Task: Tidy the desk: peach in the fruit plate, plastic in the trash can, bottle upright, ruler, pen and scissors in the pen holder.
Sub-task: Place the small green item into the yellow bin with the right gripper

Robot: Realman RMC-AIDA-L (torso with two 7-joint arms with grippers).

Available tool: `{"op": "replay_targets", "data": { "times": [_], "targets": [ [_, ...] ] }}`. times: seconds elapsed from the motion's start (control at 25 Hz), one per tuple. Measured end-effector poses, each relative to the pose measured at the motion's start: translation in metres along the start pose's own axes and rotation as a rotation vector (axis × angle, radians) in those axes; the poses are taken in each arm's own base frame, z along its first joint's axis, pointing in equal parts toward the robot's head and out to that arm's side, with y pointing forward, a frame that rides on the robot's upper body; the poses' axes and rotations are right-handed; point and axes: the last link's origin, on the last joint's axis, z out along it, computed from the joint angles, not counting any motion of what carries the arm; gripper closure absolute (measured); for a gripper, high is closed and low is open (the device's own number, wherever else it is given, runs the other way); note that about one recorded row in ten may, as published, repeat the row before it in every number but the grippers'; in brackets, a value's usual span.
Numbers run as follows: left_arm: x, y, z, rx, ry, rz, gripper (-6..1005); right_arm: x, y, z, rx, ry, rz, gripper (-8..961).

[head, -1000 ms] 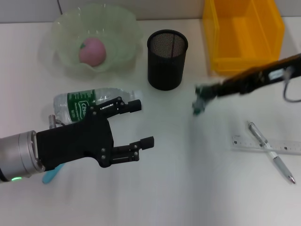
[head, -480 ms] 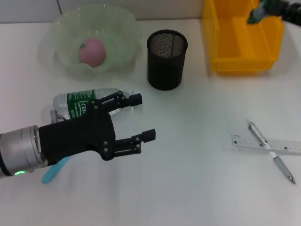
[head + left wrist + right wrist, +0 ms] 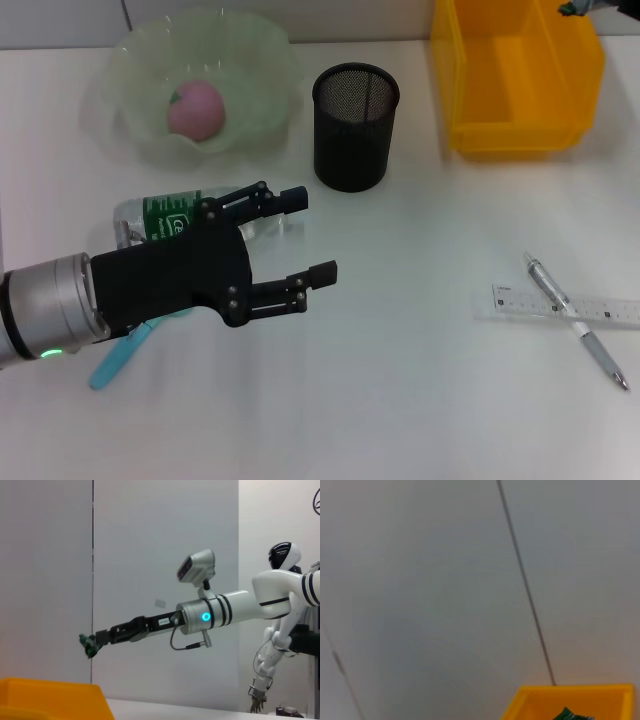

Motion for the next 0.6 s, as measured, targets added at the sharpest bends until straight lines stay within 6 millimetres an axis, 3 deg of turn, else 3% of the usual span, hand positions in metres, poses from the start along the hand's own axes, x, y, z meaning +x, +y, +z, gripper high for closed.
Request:
{"op": "replay_targets", "data": {
  "times": [0.28, 0.6],
  "targets": [
    [0.000, -0.005, 0.003, 0.017, -0.006, 0.004, 263, 0.005, 0.003, 0.034, 0.047, 0.067, -0.075, 519],
    [0.002, -0.007, 0.005, 0.019, -0.003, 0.002, 265, 0.010, 0.011, 0.051, 0.060, 0.115, -0.142, 500]
  ]
}}
